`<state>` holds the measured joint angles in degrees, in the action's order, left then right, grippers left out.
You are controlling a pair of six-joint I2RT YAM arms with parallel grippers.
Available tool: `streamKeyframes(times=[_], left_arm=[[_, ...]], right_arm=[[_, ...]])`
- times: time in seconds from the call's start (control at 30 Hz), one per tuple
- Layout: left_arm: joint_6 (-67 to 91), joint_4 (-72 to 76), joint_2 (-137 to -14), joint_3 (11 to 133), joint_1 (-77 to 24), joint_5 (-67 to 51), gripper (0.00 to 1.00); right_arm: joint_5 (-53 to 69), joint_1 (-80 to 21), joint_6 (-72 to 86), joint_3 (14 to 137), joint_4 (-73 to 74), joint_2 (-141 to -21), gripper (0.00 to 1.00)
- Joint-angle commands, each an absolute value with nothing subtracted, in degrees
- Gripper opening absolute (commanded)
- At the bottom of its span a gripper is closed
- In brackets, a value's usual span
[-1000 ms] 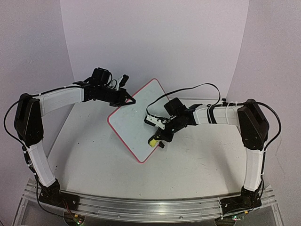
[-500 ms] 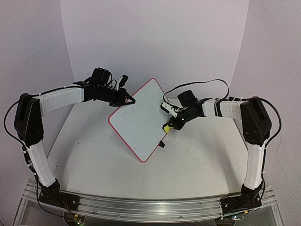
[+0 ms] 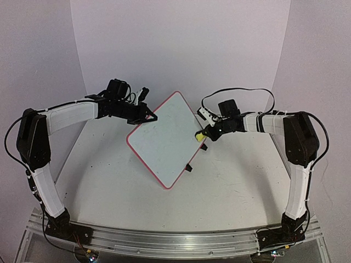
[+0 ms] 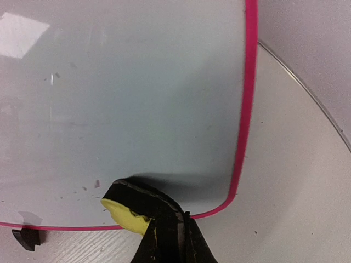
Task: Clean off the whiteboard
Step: Erase the whiteboard at the center of the board.
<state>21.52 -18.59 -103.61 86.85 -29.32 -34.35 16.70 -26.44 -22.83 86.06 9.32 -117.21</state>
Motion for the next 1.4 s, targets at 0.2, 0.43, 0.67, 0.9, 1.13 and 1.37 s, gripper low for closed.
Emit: streamKeyframes(times=[0.2, 0.43, 0.67, 0.9, 1.13, 1.37], left_arm=[[18.5, -24.9, -105.8, 86.2, -32.0, -42.3, 0.0], [18.6, -25.0, -106.6, 86.9, -32.0, -42.3, 0.0], [18.6, -25.1, -106.8, 87.1, -32.0, -41.9, 0.0], [18.6, -25.0, -106.9, 87.1, -32.0, -41.8, 0.0], [18.6, -25.1, -106.3, 86.7, -32.0, -41.9, 0.0], [18.7, -25.0, -106.2, 86.6, -32.0, -42.0, 0.0]], right_arm=[[33.2, -25.4, -26.1, 87.8, 0.0, -117.7, 0.0], [39.7, -29.1, -30.9, 84.2, 5.2, -116.9, 0.0], [41.5, -34.9, -36.2, 80.5, 11.3, -114.7, 0.0], [40.5, -41.8, -37.6, 79.5, 16.3, -112.2, 0.0], [37.7, -46.5, -37.6, 76.6, 17.5, -111.3, 0.0], [34.7, -48.9, -36.6, 73.8, 16.2, -109.5, 0.0]])
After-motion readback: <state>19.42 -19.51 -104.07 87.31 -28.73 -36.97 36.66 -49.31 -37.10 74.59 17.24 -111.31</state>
